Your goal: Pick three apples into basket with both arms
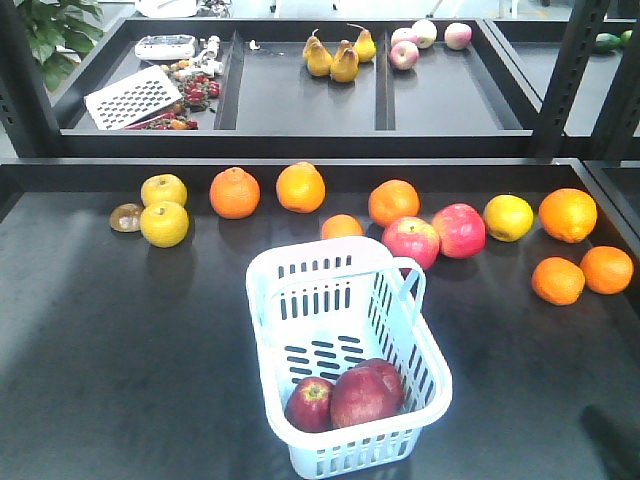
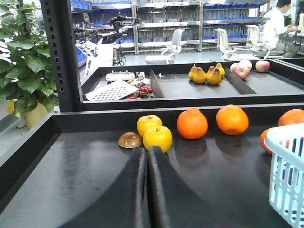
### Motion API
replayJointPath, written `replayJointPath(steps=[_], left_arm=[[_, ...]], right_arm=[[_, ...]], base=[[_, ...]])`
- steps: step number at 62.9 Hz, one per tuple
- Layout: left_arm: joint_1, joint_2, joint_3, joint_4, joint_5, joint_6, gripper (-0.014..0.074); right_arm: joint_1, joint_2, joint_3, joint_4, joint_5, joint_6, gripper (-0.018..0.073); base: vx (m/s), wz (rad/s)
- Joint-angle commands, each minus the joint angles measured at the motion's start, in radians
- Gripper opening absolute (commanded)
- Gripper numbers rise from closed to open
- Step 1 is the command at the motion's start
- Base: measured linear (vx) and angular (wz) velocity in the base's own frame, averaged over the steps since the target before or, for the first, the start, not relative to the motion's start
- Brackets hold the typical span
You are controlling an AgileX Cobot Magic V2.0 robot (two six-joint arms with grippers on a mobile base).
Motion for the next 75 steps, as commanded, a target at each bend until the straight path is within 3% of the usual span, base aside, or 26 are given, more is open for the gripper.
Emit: replayJointPath(steps=[1,13,27,75], left_arm=[[0.002,-0.017,0.008,-0.001,-0.079,-0.009,-0.0006],[0.002,-0.017,0.008,-0.001,-0.079,-0.009,-0.0006],[0.002,-0.017,0.008,-0.001,-0.079,-0.009,-0.0006],[0.002,-0.016,0.008,-0.002,-0.08,-0.009,-0.0006]], right_arm=[[-0.065,-0.084,-0.018,-0.034,-0.013,-0.001,-0.0009],[-0.179,-0.245,-0.018,-0.128,0.129,0.011,-0.0009],[-0.251,-0.407,0.018,-0.208,0.174,0.056,-0.0009],[-0.263,-0.447,0.015,-0.239,0.172,0.055,-0.0009]], base=[[0.0,0.0],[0.0,0.0],[0.0,0.0],[0.0,0.0]])
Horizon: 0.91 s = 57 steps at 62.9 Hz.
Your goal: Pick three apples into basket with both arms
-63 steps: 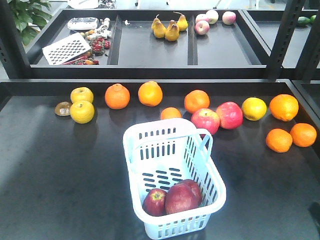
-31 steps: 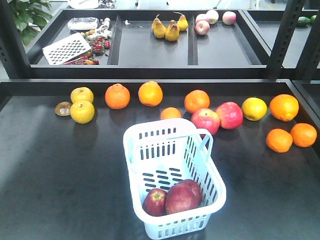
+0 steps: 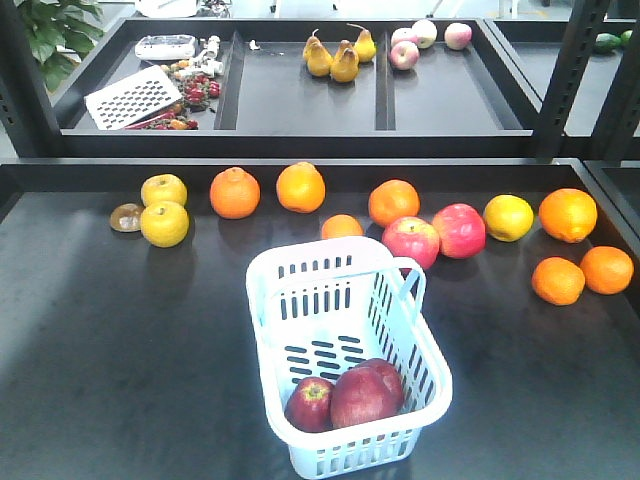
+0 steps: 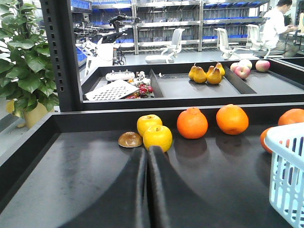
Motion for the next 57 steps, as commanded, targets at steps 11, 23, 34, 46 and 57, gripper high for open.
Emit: replayJointPath(steps=[11,23,34,46,57], left_arm=[[0.002,-0.016,0.006,-0.002,-0.079,-0.009,-0.0006],[0.002,-0.016,0.006,-0.002,-0.079,-0.009,-0.0006],[0.002,-0.016,0.006,-0.002,-0.079,-0.009,-0.0006],[0.002,-0.016,0.006,-0.002,-0.079,-0.009,-0.0006],[0.002,-0.016,0.006,-0.002,-0.079,-0.009,-0.0006]], right_arm=[[-0.005,-0.013,0.014,-0.013,-0.078,-0.004,-0.0009],[-0.005,-0.013,0.014,-0.013,-0.078,-0.004,-0.0009],[-0.005,-0.013,0.014,-0.013,-0.078,-0.004,-0.0009],[-0.005,-0.013,0.014,-0.013,-0.078,-0.004,-0.0009],[-0.005,-0.013,0.014,-0.013,-0.078,-0.004,-0.0009]], base=[[0.0,0.0],[0.0,0.0],[0.0,0.0],[0.0,0.0],[0.0,0.0]])
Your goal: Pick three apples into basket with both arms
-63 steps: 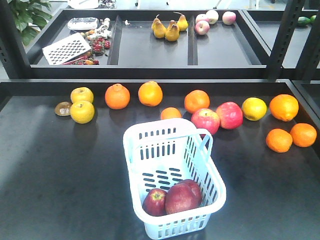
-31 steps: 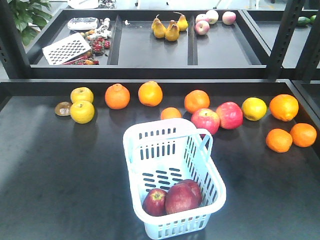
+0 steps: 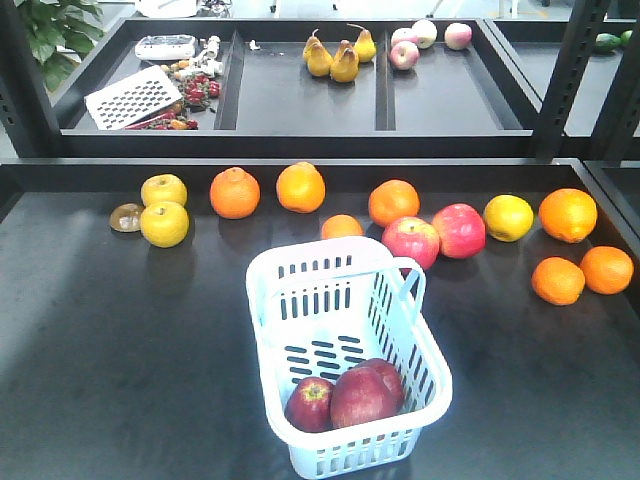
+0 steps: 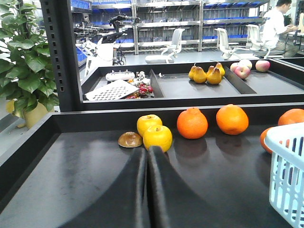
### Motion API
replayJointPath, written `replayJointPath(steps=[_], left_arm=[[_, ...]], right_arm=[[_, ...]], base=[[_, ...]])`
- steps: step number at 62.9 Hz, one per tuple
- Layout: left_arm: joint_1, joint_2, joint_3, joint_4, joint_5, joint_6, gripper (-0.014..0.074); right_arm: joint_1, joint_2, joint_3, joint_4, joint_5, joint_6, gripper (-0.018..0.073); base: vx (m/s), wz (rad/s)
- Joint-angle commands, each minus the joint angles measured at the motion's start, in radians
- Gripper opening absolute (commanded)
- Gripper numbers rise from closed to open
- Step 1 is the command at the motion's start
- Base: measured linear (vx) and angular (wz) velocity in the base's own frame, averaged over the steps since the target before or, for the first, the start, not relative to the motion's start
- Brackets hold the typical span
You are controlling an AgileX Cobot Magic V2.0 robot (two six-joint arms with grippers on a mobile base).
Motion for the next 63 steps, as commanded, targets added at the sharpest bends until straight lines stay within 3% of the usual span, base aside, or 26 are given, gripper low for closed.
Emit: replayJointPath(steps=[1,63], left_arm=[[0.002,-0.016,0.006,-0.002,-0.079,-0.009,-0.0006],[0.002,-0.016,0.006,-0.002,-0.079,-0.009,-0.0006]], right_arm=[[-0.005,-0.013,0.014,-0.013,-0.078,-0.004,-0.0009],[-0.005,-0.013,0.014,-0.013,-0.072,-0.004,-0.0009]], base=[[0.0,0.0],[0.0,0.0]])
